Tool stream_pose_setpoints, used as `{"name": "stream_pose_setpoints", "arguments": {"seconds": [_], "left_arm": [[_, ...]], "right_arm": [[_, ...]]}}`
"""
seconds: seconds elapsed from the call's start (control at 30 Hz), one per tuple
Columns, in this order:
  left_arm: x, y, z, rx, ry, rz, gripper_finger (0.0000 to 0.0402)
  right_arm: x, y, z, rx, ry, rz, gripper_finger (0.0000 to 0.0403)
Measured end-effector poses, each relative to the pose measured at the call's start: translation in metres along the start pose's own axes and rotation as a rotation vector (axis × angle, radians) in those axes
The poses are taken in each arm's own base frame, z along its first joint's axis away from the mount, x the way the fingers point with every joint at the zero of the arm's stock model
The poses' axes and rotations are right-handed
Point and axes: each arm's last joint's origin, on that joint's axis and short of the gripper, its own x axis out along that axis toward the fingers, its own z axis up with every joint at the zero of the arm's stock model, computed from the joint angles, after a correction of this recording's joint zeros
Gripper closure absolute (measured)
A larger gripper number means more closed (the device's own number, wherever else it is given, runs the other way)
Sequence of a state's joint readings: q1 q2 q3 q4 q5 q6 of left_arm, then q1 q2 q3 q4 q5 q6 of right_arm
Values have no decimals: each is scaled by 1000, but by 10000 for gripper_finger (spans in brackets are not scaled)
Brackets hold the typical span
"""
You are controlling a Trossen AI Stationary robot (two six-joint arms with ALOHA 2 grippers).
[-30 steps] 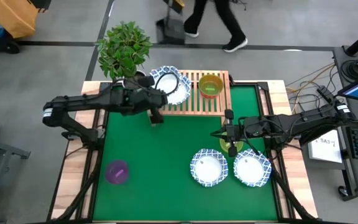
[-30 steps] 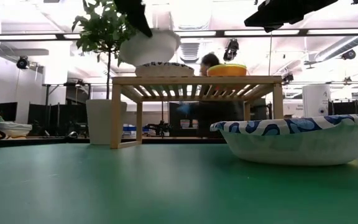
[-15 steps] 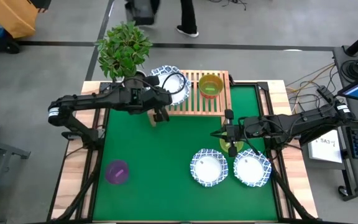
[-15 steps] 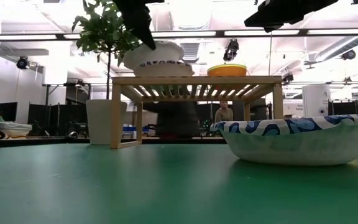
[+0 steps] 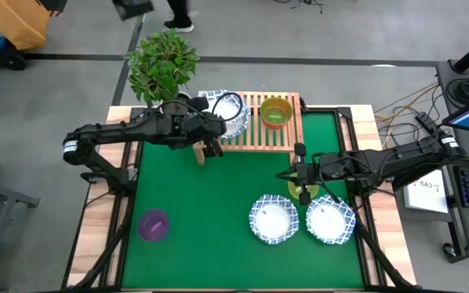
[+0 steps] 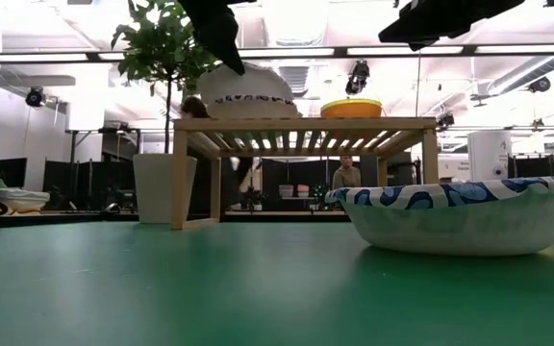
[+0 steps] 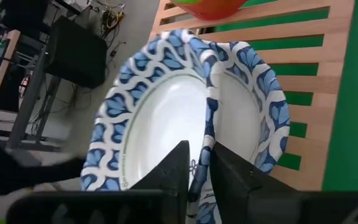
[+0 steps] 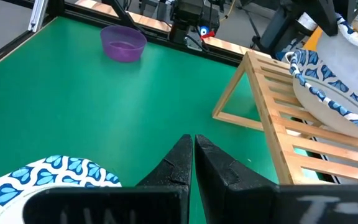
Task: Place and stack bowls onto a shelf
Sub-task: Stack the white and blue bowl on top of the white and blue bowl, then stack the yellow bowl on top of the green bowl
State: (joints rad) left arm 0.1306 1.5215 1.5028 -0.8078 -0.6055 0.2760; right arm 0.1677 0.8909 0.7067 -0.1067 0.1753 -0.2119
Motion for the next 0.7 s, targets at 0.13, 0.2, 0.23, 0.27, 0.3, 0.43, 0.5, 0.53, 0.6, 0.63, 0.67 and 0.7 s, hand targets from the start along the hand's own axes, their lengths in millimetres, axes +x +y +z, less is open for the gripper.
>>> {"name": "stream_pose_setpoints", "arguments": {"seconds": [0.13,0.2,0.23,0.27,0.3,0.43,0.5,0.53,0.6,0.63,0.67,0.7], "left_arm": [[0,-2,1,-16,-19,-67,332],[0,-3,1,-23,-23,-84,319],[-1,-3,1,-25,-27,-96,313],[-1,-4,1,-26,-28,-98,305],[-1,-4,1,-26,-28,-99,298],[-5,-4,2,-22,-27,-105,272],[-10,-3,4,-38,-31,-111,262],[-14,-3,6,-50,-35,-119,258],[-21,-3,6,-76,-41,-173,254],[-24,-4,6,-91,-44,-203,253],[-28,-5,7,-110,-51,-226,253],[-31,-7,6,-130,-53,-239,254]], "right_arm": [[0,0,-1,-2,11,2,394],[0,0,-1,-2,14,3,394],[0,0,-1,-2,14,3,394],[0,0,-1,-2,14,3,394],[0,0,-1,-2,14,3,394],[0,0,-1,-2,15,3,394],[0,0,-1,-2,15,3,394],[0,0,-1,-2,15,3,394],[0,0,-1,-2,15,3,394],[0,0,-1,0,15,3,394],[0,0,-1,5,15,3,394],[0,0,-1,9,15,3,394]]}}
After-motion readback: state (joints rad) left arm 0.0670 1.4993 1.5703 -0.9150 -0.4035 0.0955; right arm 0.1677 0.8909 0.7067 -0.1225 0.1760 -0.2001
